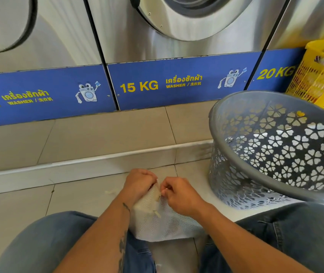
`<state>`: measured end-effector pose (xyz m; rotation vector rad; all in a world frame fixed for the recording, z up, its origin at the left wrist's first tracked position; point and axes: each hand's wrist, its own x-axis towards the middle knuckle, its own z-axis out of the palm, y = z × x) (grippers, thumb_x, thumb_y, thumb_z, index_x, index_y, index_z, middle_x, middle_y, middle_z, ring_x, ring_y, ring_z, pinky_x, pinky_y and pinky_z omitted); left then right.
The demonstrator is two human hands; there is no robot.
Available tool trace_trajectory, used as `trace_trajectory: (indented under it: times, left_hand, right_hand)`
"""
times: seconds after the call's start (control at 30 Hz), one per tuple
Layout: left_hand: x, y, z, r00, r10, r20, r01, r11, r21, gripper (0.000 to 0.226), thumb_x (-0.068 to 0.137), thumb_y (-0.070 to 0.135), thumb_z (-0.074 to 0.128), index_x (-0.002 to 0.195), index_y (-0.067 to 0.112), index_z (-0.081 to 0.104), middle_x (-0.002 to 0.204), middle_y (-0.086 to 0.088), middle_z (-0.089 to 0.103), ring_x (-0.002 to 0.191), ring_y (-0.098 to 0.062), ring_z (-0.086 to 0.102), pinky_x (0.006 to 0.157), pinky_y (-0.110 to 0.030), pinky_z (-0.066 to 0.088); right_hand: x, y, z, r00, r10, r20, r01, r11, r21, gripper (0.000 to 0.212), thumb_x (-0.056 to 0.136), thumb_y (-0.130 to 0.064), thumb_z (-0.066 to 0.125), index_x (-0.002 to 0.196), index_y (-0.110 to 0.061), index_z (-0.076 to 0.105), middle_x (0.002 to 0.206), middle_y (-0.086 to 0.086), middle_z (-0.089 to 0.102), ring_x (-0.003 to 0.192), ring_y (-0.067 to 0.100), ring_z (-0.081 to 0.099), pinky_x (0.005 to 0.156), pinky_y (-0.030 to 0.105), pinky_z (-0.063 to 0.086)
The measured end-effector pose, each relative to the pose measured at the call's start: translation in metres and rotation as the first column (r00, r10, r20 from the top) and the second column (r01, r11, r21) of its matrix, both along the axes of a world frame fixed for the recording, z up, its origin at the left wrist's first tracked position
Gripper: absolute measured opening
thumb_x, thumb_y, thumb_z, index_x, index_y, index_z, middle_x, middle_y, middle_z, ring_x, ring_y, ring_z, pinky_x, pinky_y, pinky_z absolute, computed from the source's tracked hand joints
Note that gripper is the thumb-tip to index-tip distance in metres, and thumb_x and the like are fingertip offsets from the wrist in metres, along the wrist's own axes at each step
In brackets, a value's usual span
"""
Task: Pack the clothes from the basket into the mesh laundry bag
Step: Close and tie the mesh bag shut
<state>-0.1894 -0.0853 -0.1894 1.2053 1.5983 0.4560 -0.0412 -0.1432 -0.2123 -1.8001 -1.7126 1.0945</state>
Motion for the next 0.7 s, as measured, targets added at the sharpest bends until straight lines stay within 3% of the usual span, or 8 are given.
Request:
trace_trajectory:
  times: [0.17,0.27,0.37,0.47,0.53,0.63,0.7]
  left_hand:
    - [0.004,0.003,-0.003,0.997,-0.046,-0.056,0.051,0.996,0.074,0.017,0.078,0.010,0.065,0.073,0.020,0.077,0.080,0.005,0.074,0.080,-0.012,0.067,0.070,-0.024,0.051]
    - [0.003,0.005,-0.006,0.996,-0.035,-0.079,0.041,0.995,0.087,0.016,0.077,0.011,0.065,0.072,0.020,0.077,0.079,0.007,0.074,0.080,-0.012,0.068,0.072,-0.025,0.053]
    - [0.000,0.005,-0.006,0.994,-0.061,-0.090,0.069,0.993,0.090,0.016,0.079,0.012,0.064,0.075,0.021,0.077,0.081,0.006,0.074,0.080,-0.013,0.068,0.072,-0.026,0.054]
    - [-0.001,-0.001,0.005,0.963,-0.162,-0.217,0.192,0.973,0.128,0.015,0.084,0.017,0.060,0.088,0.028,0.069,0.087,0.004,0.070,0.076,-0.011,0.064,0.064,-0.023,0.049]
    - [-0.005,-0.008,0.013,0.900,-0.269,-0.342,0.323,0.939,0.114,0.013,0.084,0.028,0.059,0.096,0.031,0.061,0.094,0.004,0.066,0.078,-0.012,0.063,0.068,-0.027,0.052]
    - [-0.015,-0.024,0.017,0.803,-0.432,-0.410,0.464,0.886,-0.025,0.046,0.078,0.041,0.068,0.118,0.035,0.047,0.109,0.006,0.062,0.089,-0.013,0.060,0.072,-0.027,0.047]
    - [-0.019,-0.033,0.011,0.849,-0.399,-0.345,0.412,0.910,-0.040,0.061,0.077,0.032,0.075,0.129,0.034,0.042,0.119,0.003,0.057,0.097,-0.015,0.056,0.074,-0.023,0.042]
  right_hand:
    - [-0.001,0.001,0.002,1.000,-0.008,-0.001,0.008,1.000,0.002,0.018,0.092,-0.008,0.054,0.084,-0.018,0.067,0.083,0.001,0.067,0.067,0.017,0.061,0.056,0.027,0.052]
    - [-0.003,-0.001,0.001,1.000,-0.002,-0.003,0.001,1.000,-0.015,0.019,0.092,-0.008,0.055,0.084,-0.019,0.068,0.084,0.000,0.068,0.071,0.018,0.063,0.062,0.032,0.055]
    - [-0.007,-0.001,0.000,0.999,-0.047,0.004,0.047,0.999,0.025,0.019,0.091,-0.009,0.054,0.081,-0.020,0.067,0.078,-0.001,0.066,0.067,0.015,0.059,0.056,0.027,0.049]
    - [-0.009,-0.002,-0.001,0.991,-0.129,-0.024,0.130,0.988,0.085,0.015,0.088,-0.009,0.054,0.080,-0.017,0.064,0.072,-0.003,0.064,0.062,0.013,0.059,0.053,0.027,0.050]
    - [-0.013,-0.001,-0.003,0.978,-0.200,-0.060,0.206,0.974,0.098,0.012,0.087,-0.010,0.055,0.079,-0.016,0.062,0.070,-0.002,0.064,0.062,0.015,0.061,0.054,0.032,0.054]
    - [-0.022,0.001,-0.004,0.939,-0.322,-0.125,0.331,0.941,0.066,0.010,0.084,-0.010,0.059,0.075,-0.015,0.060,0.071,0.001,0.064,0.061,0.016,0.060,0.056,0.037,0.056]
    - [-0.028,0.002,-0.003,0.900,-0.377,-0.220,0.384,0.923,-0.011,0.012,0.083,-0.006,0.061,0.075,-0.015,0.062,0.074,0.004,0.066,0.064,0.018,0.063,0.058,0.037,0.060]
